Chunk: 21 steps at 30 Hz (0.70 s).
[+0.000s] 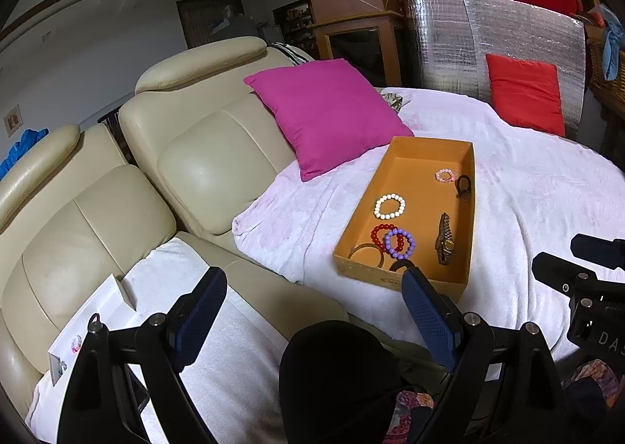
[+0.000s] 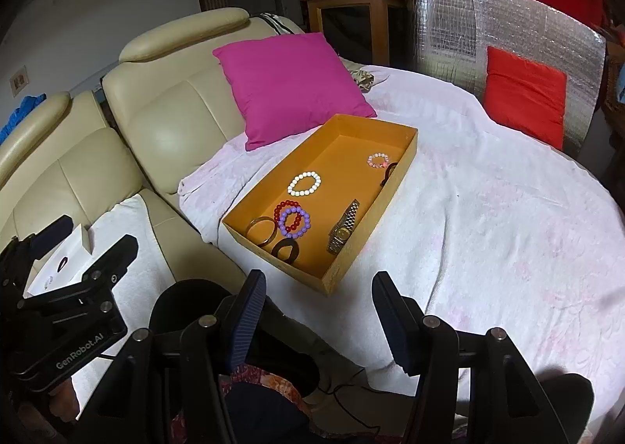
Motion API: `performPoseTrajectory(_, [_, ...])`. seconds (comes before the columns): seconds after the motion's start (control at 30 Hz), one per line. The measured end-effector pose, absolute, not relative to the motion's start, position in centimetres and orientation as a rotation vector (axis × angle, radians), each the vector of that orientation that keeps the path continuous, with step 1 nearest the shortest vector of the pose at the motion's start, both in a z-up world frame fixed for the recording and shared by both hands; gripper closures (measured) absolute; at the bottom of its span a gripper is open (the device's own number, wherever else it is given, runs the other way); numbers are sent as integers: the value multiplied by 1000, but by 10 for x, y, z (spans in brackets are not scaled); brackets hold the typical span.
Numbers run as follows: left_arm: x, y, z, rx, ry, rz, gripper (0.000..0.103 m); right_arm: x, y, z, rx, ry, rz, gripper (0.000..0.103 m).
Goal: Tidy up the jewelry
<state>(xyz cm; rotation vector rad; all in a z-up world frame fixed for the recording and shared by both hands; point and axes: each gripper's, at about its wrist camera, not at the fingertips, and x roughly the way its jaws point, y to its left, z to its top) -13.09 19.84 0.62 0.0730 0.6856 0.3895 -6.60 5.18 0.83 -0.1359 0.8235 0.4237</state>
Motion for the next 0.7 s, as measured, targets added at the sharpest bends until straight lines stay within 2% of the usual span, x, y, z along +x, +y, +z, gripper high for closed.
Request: performPoseTrajectory(0.7, [-129,208,6,46,683,381,12,-60,58,8,-158,824,404,42])
